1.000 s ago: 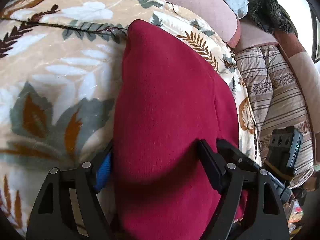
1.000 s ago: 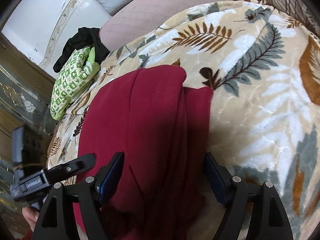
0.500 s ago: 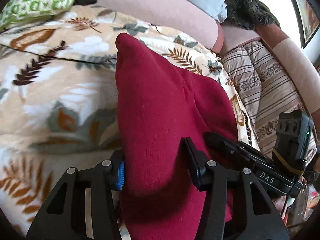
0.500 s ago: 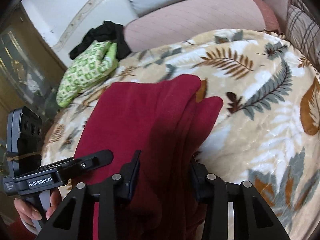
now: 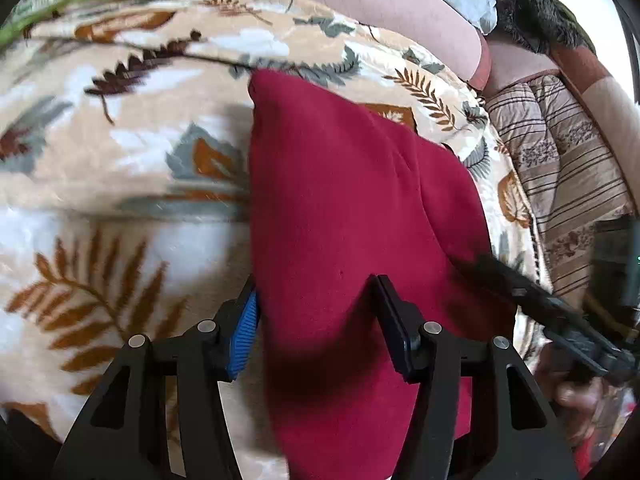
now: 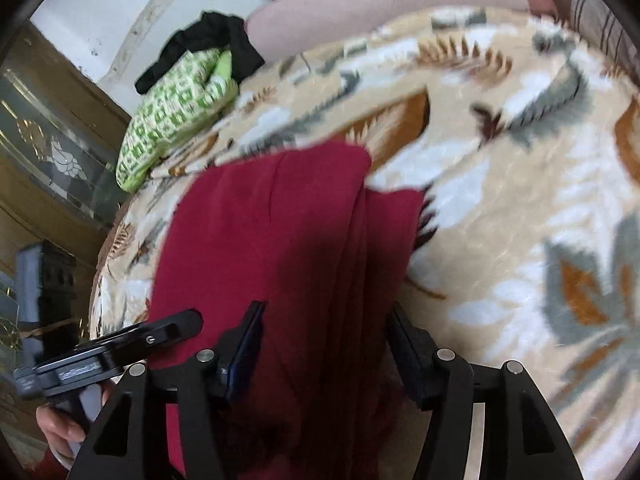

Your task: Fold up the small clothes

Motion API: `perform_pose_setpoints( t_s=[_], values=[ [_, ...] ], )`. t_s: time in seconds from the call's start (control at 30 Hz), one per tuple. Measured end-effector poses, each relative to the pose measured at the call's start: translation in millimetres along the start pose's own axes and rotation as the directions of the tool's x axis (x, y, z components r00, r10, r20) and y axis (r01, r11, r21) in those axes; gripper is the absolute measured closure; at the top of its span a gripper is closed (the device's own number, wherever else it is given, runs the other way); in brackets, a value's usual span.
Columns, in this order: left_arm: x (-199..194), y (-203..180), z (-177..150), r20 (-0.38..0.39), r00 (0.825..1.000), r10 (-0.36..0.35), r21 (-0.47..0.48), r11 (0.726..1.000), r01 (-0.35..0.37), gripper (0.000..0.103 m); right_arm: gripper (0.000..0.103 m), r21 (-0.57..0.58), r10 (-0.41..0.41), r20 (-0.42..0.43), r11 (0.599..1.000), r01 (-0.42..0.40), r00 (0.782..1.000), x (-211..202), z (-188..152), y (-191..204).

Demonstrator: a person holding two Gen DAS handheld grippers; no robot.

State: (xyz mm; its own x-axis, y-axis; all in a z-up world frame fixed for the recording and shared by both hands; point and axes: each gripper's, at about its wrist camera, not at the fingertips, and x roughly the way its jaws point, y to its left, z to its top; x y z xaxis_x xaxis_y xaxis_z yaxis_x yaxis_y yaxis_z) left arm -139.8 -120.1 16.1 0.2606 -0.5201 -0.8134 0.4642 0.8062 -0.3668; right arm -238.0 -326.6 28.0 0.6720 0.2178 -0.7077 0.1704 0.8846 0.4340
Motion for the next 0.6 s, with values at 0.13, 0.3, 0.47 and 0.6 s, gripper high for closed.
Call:
perform_pose_setpoints(
  t_s=[0.13,0.3,0.47,0.6],
  values=[
    [-16.2,-3.6,-2.1,0.076,0.994,0.074,0.027,0.997,-0.076,0.047,0.057,-0.126,0.003,0.059,0.992,0.004,0.998,-26.8,4.5,31.8],
    [-15.7,-10.6,-6.0,0.102,0.985,0.14,0.049,0.988,-0.146,0.047,0.065,-0.237,-0.046,0.025,0.97,0.051,0.999,-6.5,-9.6,61.7],
    [-12.1,-21.4,-14.1,0.131,0.973,0.188,0.09,0.975,-0.201,0.047,0.064,-0.194,-0.096,0.032,0.976,0.101,0.995,10.1,-33.1,39.3],
    [-17.9,-28.0,-18.6,0.161,0.965,0.208,0.111,0.967,-0.228,0.047,0.065,-0.178,-0.087,0.028,0.98,0.091,0.996,-7.7,-26.1,43.9]
  ],
)
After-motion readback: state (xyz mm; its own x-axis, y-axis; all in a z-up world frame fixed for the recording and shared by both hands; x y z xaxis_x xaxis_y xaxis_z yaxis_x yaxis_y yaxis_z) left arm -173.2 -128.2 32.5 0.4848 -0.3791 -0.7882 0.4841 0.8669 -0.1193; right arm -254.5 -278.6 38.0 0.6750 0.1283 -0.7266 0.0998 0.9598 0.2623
